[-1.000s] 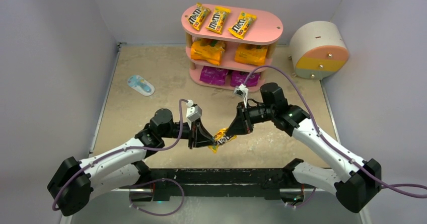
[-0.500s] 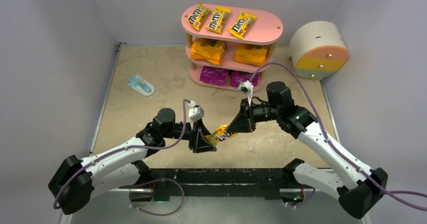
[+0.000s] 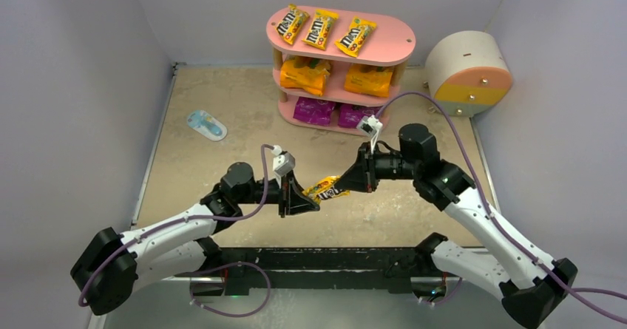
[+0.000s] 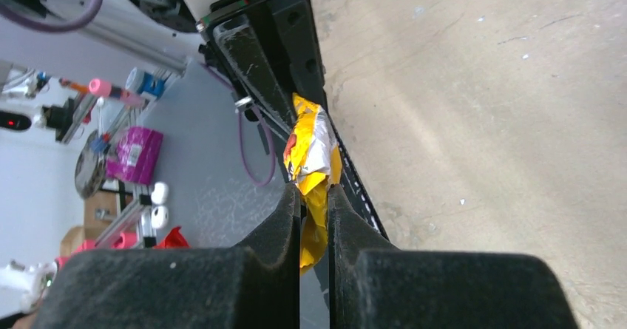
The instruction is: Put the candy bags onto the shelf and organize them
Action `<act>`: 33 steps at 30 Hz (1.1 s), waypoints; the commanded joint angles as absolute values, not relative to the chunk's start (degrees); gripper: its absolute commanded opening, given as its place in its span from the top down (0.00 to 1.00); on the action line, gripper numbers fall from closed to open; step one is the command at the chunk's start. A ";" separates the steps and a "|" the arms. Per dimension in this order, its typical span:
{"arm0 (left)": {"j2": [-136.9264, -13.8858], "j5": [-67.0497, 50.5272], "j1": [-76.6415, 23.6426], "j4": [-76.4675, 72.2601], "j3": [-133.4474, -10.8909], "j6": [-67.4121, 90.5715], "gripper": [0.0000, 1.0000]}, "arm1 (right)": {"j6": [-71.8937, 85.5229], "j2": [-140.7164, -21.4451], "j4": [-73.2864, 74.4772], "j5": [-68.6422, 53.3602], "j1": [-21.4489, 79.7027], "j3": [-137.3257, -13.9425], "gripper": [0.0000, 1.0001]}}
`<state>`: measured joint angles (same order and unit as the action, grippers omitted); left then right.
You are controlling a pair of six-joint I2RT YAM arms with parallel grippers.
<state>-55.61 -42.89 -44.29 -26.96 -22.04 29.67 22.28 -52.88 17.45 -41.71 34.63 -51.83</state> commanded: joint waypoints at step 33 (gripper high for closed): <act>-45.53 -22.80 -44.12 -4.76 -27.07 20.97 0.09 | 29.31 -59.59 10.68 23.10 33.84 -84.04 1.00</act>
